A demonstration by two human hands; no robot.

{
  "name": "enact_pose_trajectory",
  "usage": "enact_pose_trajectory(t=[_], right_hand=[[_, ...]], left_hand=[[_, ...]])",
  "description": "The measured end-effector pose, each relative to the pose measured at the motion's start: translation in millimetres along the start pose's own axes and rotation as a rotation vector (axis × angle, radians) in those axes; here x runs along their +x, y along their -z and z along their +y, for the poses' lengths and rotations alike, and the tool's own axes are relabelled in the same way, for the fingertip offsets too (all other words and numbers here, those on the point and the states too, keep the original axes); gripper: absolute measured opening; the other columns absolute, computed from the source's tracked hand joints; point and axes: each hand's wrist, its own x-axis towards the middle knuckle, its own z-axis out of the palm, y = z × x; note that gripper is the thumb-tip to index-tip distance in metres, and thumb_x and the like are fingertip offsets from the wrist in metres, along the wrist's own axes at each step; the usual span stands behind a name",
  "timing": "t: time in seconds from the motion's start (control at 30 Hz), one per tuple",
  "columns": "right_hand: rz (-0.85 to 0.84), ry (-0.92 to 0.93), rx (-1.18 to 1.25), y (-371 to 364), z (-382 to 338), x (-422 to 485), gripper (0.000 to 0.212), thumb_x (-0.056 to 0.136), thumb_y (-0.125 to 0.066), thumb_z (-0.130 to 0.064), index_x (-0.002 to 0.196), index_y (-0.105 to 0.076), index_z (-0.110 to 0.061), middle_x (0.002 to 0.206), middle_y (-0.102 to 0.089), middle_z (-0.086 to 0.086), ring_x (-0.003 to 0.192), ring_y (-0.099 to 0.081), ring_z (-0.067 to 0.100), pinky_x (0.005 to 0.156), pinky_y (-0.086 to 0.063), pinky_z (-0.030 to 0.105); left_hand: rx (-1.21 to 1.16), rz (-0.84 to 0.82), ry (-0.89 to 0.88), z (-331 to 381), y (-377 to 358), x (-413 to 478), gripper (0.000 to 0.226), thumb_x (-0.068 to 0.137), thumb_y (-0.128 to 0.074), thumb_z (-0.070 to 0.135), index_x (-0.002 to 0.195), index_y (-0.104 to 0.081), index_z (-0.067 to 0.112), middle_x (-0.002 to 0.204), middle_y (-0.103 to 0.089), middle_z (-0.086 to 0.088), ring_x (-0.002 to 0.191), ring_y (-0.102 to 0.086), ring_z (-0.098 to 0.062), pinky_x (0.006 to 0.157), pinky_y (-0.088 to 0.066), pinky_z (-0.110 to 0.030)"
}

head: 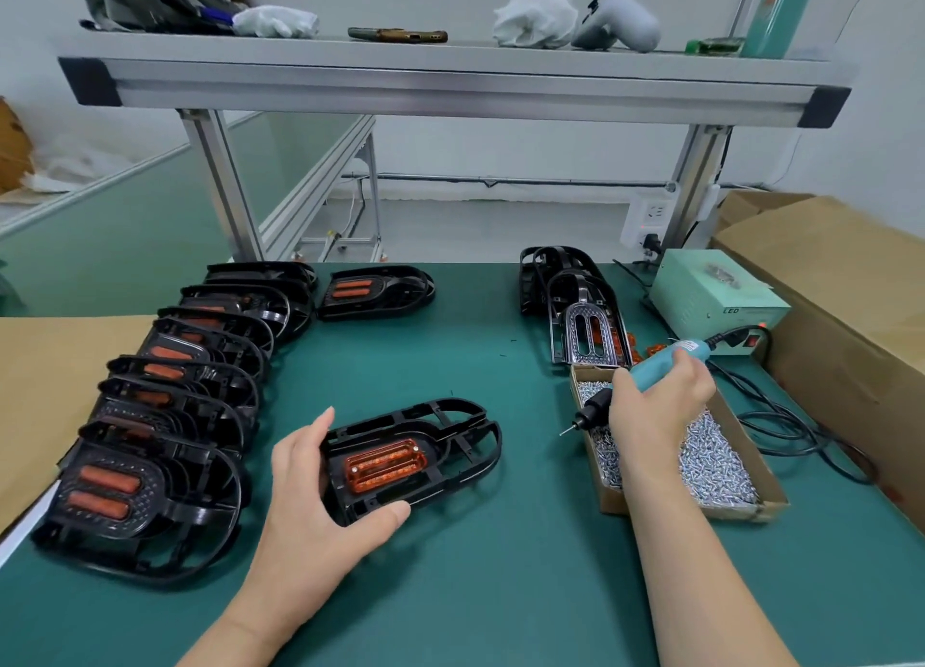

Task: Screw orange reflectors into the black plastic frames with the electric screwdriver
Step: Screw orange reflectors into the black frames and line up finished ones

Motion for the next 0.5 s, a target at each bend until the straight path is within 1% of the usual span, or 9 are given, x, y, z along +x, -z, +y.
enact_pose_trajectory(t=[0.07, 0.1, 0.17, 0.23, 0.27, 0.33, 0.37, 0.43, 0.5], right_hand=[[-0.009, 0.056, -0.014, 1.2, -4.7, -4.6, 0.066, 0.089, -0.064, -0.004, 0.149, -0.037, -0.002, 0.155, -0.022, 0.015, 0.138, -0.03, 0.028, 0.106, -0.03, 0.021], [-0.008, 0.092, -0.018, 1.7, -8.0, -7.5, 0.063, 0.09, -0.064, -0.005, 0.147, -0.039, -0.001, 0.155, -0.023, 0.015, 0.14, -0.029, 0.027, 0.11, -0.028, 0.023], [0.01, 0.202, -0.012, 2.6, -17.0, -14.8, 0.056, 0.091, -0.064, -0.006, 0.143, -0.045, -0.001, 0.152, -0.027, 0.014, 0.14, -0.028, 0.027, 0.118, -0.028, 0.037], [0.005, 0.36, 0.042, -0.5, -30.5, -25.7, 0.046, 0.091, -0.064, -0.005, 0.135, -0.051, -0.003, 0.142, -0.037, 0.012, 0.131, -0.041, 0.024, 0.111, -0.037, 0.046], [-0.034, 0.423, 0.074, -4.1, -38.2, -33.0, 0.041, 0.091, -0.064, -0.005, 0.131, -0.053, -0.005, 0.134, -0.044, 0.009, 0.118, -0.05, 0.019, 0.102, -0.045, 0.045], [-0.223, 0.445, 0.074, -13.7, -53.4, -52.3, 0.035, 0.095, -0.064, -0.019, 0.129, -0.056, -0.014, 0.117, -0.054, -0.001, 0.088, -0.055, 0.008, 0.087, -0.05, 0.04], [-0.367, 0.404, 0.019, -19.7, -59.3, -61.9, 0.038, 0.097, -0.062, -0.032, 0.132, -0.055, -0.018, 0.11, -0.057, -0.006, 0.084, -0.055, 0.007, 0.086, -0.049, 0.037], [-0.648, 0.269, -0.146, -33.3, -65.4, -74.3, 0.053, 0.097, -0.05, -0.057, 0.14, -0.05, -0.024, 0.098, -0.056, -0.018, 0.094, -0.056, 0.011, 0.093, -0.043, 0.033], [-0.775, 0.169, -0.233, -43.4, -68.5, -77.4, 0.061, 0.097, -0.04, -0.065, 0.143, -0.047, -0.025, 0.094, -0.055, -0.019, 0.107, -0.055, 0.015, 0.099, -0.039, 0.034]], left_hand=[[-0.046, 0.043, 0.012, -1.8, -0.9, 3.5, 0.109, 0.049, -0.082, 0.059, 0.145, -0.034, 0.043, 0.132, -0.031, 0.033, 0.127, -0.045, 0.007, 0.11, -0.036, -0.031], [-0.064, 0.061, 0.017, -2.1, -1.4, 5.2, 0.108, 0.049, -0.082, 0.06, 0.144, -0.034, 0.043, 0.131, -0.031, 0.036, 0.126, -0.044, 0.01, 0.109, -0.036, -0.03], [-0.088, 0.082, 0.024, -1.4, -2.9, 9.2, 0.106, 0.049, -0.081, 0.062, 0.143, -0.034, 0.044, 0.129, -0.031, 0.038, 0.125, -0.044, 0.01, 0.108, -0.036, -0.029], [-0.11, 0.093, 0.026, -0.1, -5.3, 13.1, 0.105, 0.05, -0.081, 0.062, 0.142, -0.034, 0.044, 0.129, -0.032, 0.037, 0.125, -0.046, 0.007, 0.107, -0.037, -0.028], [-0.118, 0.099, 0.026, 0.7, -6.5, 14.9, 0.105, 0.05, -0.081, 0.062, 0.142, -0.034, 0.044, 0.129, -0.032, 0.037, 0.124, -0.047, 0.008, 0.105, -0.037, -0.027], [-0.13, 0.11, 0.021, 1.7, -8.7, 17.8, 0.105, 0.05, -0.08, 0.061, 0.142, -0.034, 0.042, 0.128, -0.032, 0.038, 0.121, -0.048, 0.01, 0.104, -0.038, -0.026], [-0.134, 0.112, 0.016, 1.6, -9.2, 18.7, 0.104, 0.05, -0.08, 0.06, 0.142, -0.034, 0.041, 0.129, -0.032, 0.037, 0.121, -0.048, 0.009, 0.104, -0.038, -0.026], [-0.144, 0.125, -0.001, 0.4, -9.1, 19.8, 0.103, 0.051, -0.081, 0.058, 0.141, -0.035, 0.04, 0.131, -0.033, 0.032, 0.124, -0.05, 0.002, 0.106, -0.039, -0.029], [-0.168, 0.152, -0.009, -1.7, -8.2, 20.4, 0.102, 0.051, -0.081, 0.055, 0.14, -0.036, 0.038, 0.132, -0.035, 0.028, 0.126, -0.051, -0.003, 0.108, -0.04, -0.033]])
